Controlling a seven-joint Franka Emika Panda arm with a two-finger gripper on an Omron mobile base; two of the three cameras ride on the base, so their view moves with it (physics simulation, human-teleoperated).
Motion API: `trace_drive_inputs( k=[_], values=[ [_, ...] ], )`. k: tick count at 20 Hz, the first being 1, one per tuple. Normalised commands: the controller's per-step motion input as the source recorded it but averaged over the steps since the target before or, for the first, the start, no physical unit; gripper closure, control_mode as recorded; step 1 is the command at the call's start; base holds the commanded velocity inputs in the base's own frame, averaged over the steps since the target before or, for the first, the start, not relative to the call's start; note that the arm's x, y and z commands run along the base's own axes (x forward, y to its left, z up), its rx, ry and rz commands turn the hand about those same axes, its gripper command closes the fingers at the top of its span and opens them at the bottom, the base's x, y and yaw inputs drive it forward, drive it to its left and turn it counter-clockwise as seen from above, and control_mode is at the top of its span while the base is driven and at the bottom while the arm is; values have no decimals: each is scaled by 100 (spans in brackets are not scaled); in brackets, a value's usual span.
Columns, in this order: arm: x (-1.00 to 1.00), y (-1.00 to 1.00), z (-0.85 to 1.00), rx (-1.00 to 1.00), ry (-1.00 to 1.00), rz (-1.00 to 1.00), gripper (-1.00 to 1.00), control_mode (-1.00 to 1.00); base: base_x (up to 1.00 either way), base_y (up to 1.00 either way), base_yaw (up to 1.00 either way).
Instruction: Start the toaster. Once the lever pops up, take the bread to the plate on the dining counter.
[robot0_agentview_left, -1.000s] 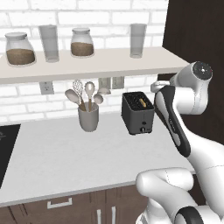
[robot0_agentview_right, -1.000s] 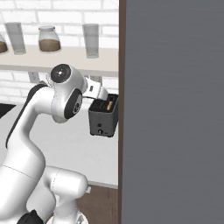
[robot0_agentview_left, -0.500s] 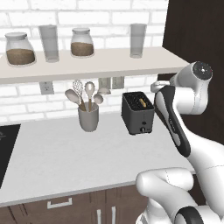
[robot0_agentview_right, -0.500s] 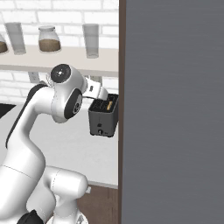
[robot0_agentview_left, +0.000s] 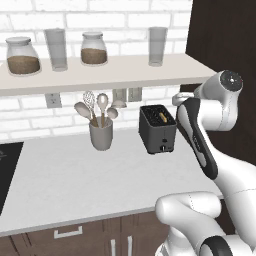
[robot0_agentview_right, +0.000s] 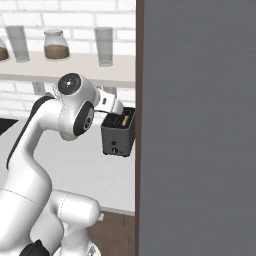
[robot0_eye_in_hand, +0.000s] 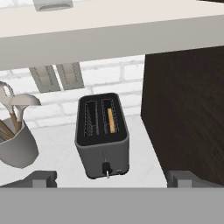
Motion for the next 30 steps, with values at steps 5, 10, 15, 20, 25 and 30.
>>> trace_drive_inputs(
  k=[5,10,15,20,25,30],
  values=[
    [0,0,0,0,0,0,-100,-100,0,0,0],
    [0,0,0,0,0,0,-100,-100,0,0,0],
    [0,0,0,0,0,0,-100,-100,0,0,0],
    [0,0,0,0,0,0,-100,-100,0,0,0],
    [0,0,0,0,0,0,-100,-100,0,0,0],
    [0,0,0,0,0,0,-100,-100,0,0,0]
  ],
)
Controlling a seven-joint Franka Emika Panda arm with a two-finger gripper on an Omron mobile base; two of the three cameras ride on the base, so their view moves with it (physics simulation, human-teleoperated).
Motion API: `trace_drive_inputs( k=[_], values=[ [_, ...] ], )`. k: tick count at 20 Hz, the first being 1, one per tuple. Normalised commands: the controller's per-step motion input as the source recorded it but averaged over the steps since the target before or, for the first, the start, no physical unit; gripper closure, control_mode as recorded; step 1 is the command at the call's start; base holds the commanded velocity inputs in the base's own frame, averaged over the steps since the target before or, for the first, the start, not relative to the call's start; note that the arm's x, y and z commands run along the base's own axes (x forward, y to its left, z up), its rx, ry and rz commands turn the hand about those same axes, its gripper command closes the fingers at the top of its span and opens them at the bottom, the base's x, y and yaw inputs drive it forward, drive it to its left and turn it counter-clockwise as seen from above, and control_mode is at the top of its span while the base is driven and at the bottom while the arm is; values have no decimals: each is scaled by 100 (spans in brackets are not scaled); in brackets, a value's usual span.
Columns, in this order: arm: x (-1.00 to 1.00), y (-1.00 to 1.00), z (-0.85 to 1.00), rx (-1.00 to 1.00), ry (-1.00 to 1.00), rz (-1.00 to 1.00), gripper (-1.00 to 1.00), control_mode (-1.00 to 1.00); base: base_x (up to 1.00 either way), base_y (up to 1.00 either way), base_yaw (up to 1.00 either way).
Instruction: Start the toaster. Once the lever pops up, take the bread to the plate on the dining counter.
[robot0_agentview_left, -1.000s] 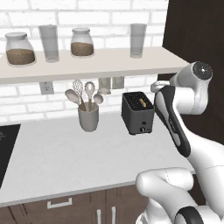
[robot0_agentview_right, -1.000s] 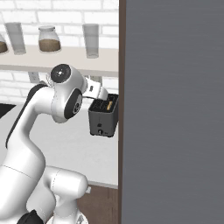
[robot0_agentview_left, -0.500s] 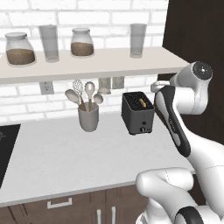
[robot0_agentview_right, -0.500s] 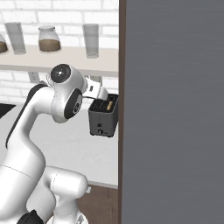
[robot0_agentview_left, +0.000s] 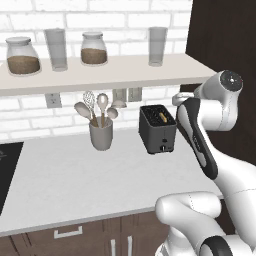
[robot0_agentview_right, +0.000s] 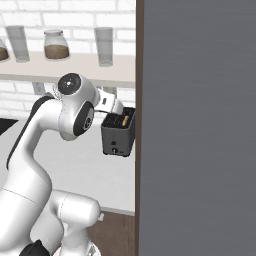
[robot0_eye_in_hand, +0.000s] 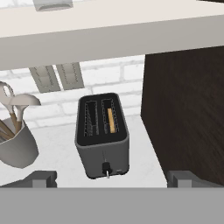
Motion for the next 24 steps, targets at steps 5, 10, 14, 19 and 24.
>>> trace_drive_inputs(
  k=[5,10,14,19,24],
  values=[
    [0,0,0,0,0,0,-100,-100,0,0,0],
    [0,0,0,0,0,0,-100,-100,0,0,0],
    [0,0,0,0,0,0,-100,-100,0,0,0],
    [0,0,0,0,0,0,-100,-100,0,0,0],
    [0,0,0,0,0,0,-100,-100,0,0,0]
  ],
)
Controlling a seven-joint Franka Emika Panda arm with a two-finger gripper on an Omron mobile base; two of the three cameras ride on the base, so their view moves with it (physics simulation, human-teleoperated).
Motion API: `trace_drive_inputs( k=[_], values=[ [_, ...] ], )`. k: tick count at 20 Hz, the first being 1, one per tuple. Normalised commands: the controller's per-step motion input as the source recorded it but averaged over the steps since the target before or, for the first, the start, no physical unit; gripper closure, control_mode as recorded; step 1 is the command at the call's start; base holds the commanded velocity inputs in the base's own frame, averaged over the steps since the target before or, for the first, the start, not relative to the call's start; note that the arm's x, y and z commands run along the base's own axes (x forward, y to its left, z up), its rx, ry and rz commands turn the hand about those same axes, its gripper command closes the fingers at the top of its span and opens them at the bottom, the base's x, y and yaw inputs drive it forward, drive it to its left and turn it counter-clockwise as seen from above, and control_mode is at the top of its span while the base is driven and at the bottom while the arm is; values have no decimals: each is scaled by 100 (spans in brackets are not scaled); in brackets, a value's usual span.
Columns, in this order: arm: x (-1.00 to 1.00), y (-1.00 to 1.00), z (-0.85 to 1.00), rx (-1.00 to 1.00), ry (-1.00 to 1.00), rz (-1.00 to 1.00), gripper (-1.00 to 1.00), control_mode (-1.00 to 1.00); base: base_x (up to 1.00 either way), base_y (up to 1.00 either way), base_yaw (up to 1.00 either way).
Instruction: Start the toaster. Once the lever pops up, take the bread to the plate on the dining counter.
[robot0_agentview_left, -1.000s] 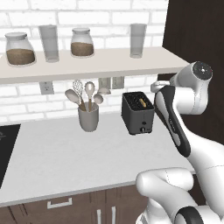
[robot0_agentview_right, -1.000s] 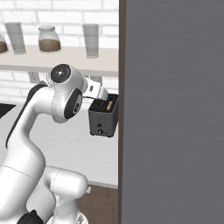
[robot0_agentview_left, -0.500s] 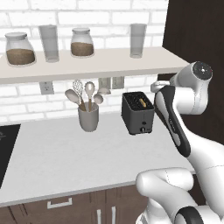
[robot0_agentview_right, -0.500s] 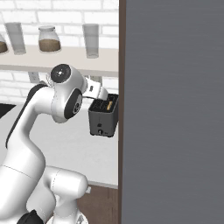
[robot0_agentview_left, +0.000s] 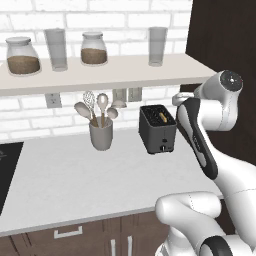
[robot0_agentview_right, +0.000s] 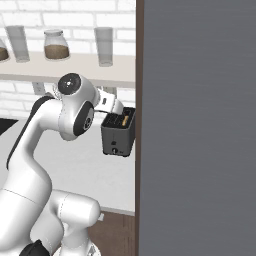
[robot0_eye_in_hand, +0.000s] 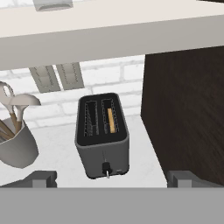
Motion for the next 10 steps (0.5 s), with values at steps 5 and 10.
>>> trace_drive_inputs(
  k=[5,10],
  values=[
    [0,0,0,0,0,0,-100,-100,0,0,0],
    [0,0,0,0,0,0,-100,-100,0,0,0]
  ],
)
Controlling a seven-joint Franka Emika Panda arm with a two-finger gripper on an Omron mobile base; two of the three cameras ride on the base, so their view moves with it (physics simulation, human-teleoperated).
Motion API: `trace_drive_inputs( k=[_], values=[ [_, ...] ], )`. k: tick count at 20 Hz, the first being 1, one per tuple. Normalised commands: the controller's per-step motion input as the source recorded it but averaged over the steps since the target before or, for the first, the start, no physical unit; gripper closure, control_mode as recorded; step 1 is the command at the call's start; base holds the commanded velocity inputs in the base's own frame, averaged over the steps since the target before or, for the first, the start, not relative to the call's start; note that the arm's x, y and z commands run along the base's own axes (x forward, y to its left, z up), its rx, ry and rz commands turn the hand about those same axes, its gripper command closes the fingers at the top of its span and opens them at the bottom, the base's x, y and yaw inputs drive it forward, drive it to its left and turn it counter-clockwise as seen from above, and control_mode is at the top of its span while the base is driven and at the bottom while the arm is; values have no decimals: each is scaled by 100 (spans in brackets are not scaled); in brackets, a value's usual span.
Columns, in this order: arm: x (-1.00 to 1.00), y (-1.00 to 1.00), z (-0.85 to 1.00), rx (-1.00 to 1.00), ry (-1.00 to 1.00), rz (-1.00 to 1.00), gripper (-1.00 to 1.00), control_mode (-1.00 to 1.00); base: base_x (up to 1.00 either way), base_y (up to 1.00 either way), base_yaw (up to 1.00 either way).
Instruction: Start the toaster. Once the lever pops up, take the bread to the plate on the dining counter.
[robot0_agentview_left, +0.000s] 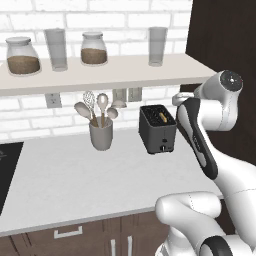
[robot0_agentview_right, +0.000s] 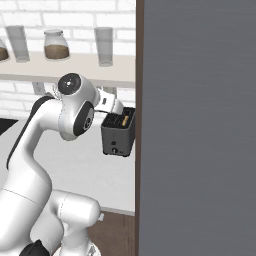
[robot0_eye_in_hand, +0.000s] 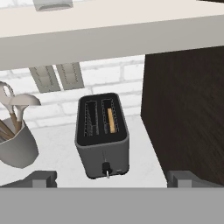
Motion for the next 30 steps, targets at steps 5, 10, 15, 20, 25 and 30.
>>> trace_drive_inputs(
  k=[5,10,15,20,25,30],
  values=[
    [0,0,0,0,0,0,-100,-100,0,0,0],
    [0,0,0,0,0,0,-100,-100,0,0,0],
    [0,0,0,0,0,0,-100,-100,0,0,0],
    [0,0,0,0,0,0,-100,-100,0,0,0],
    [0,0,0,0,0,0,-100,-100,0,0,0],
    [0,0,0,0,0,0,-100,-100,0,0,0]
  ],
)
